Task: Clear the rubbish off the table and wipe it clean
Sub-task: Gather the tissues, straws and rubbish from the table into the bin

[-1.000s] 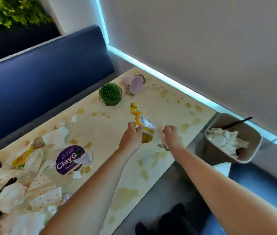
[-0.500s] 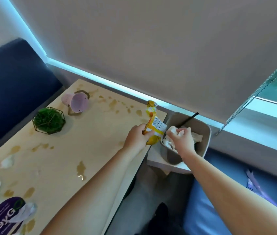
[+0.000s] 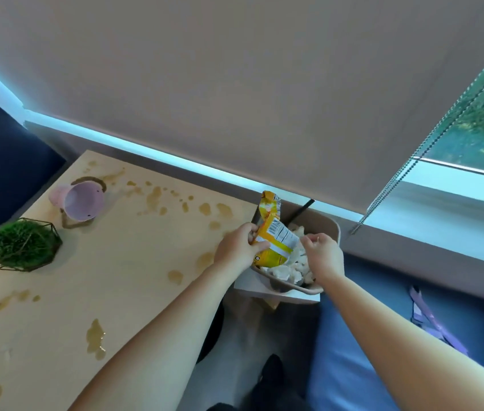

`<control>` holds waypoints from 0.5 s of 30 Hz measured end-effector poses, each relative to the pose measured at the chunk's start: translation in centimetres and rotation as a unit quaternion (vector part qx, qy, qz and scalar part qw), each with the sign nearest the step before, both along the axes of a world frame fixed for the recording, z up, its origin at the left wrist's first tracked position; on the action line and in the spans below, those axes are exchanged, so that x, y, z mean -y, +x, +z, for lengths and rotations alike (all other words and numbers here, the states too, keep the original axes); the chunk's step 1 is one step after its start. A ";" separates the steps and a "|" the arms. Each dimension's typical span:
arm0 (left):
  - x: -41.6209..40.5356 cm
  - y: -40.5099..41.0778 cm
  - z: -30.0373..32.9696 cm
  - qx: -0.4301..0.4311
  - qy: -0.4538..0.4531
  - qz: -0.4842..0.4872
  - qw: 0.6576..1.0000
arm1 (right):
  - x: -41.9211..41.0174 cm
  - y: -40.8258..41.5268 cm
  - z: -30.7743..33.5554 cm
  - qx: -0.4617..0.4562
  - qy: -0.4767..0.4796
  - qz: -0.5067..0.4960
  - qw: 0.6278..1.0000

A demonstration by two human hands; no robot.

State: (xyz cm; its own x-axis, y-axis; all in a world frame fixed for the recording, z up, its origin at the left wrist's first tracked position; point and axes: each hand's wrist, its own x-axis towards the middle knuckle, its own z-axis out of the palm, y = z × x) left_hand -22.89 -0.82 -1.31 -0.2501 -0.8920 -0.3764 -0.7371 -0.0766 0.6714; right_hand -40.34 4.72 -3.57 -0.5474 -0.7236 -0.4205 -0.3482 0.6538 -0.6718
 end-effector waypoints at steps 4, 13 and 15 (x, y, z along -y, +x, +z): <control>0.6 -2.3 -0.8 0.000 0.029 -0.045 0.999 | 0.5 -0.5 0.6 0.048 -0.024 -0.033 0.998; 0.1 -5.2 -2.9 0.020 0.071 -0.071 0.995 | 0.6 -1.6 0.4 0.161 -0.021 -0.047 0.986; 0.0 -5.1 -3.1 0.022 0.058 -0.039 0.997 | 0.7 -1.6 0.3 0.162 -0.019 -0.051 0.985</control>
State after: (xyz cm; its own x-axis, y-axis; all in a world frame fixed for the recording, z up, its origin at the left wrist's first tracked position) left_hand -27.98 -0.80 -4.44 -0.2975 -0.8203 -0.4885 -0.7719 -0.0944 0.6287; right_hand -41.92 4.00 -3.27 -0.4603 -0.6898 -0.5589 -0.0448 0.6468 -0.7614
